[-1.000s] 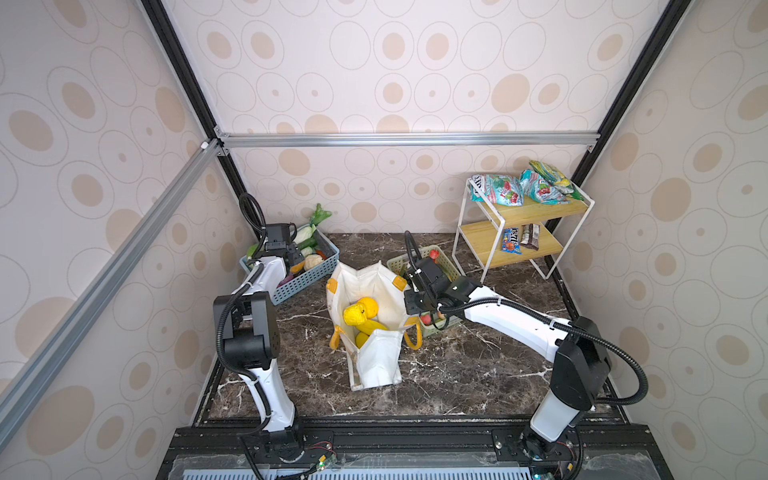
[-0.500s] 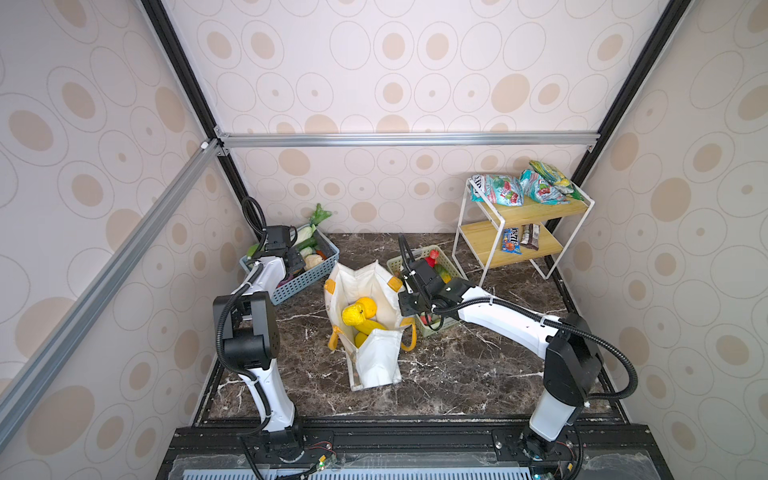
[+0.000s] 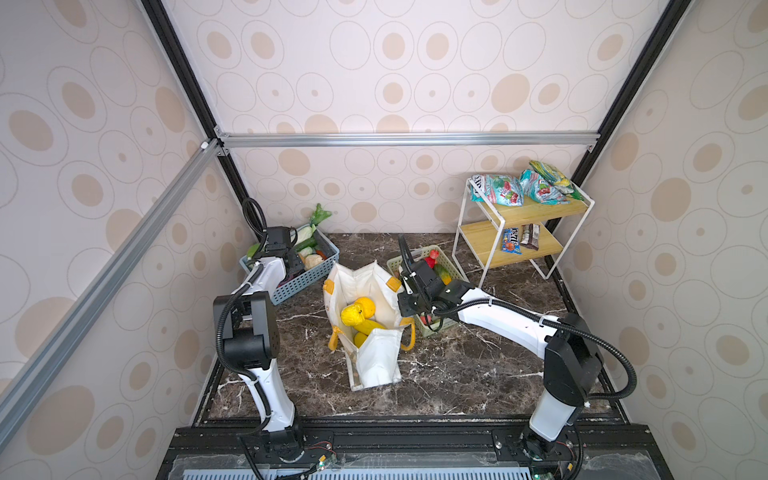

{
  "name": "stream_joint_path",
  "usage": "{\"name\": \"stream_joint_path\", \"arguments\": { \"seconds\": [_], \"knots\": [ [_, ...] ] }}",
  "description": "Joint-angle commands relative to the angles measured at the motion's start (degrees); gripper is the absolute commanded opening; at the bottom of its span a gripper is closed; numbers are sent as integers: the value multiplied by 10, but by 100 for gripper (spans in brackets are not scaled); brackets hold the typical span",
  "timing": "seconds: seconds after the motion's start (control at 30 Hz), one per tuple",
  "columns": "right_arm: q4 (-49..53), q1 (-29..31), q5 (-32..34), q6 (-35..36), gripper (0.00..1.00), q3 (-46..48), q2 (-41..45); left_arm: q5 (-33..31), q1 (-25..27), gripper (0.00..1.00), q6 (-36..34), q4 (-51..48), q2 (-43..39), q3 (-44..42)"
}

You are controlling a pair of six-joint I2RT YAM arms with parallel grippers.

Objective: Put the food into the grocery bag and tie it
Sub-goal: 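Move the left gripper into the blue basket and grasp the purple cabbage, then lift the purple cabbage with the left gripper and lower it into the white bag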

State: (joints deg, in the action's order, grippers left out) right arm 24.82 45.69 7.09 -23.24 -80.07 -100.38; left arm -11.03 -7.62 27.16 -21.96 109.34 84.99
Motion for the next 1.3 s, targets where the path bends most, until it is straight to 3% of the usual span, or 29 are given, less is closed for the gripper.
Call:
{"name": "stream_joint_path", "arguments": {
  "seconds": [0.0, 0.6, 0.83, 1.27],
  "knots": [
    [2, 6, -7, 2, 5, 6, 14, -20, -4, 77, -4, -15, 13, -4],
    [12, 6, -7, 0, 5, -10, 9, -15, -10, 53, -7, 17, 17, -13],
    [18, 6, -6, 3, 5, -17, 4, -14, -9, 52, -14, 11, -18, -1],
    [20, 6, -11, -7, 6, -29, -11, 73, -8, 53, 4, 14, -92, 13]
  ]
}}
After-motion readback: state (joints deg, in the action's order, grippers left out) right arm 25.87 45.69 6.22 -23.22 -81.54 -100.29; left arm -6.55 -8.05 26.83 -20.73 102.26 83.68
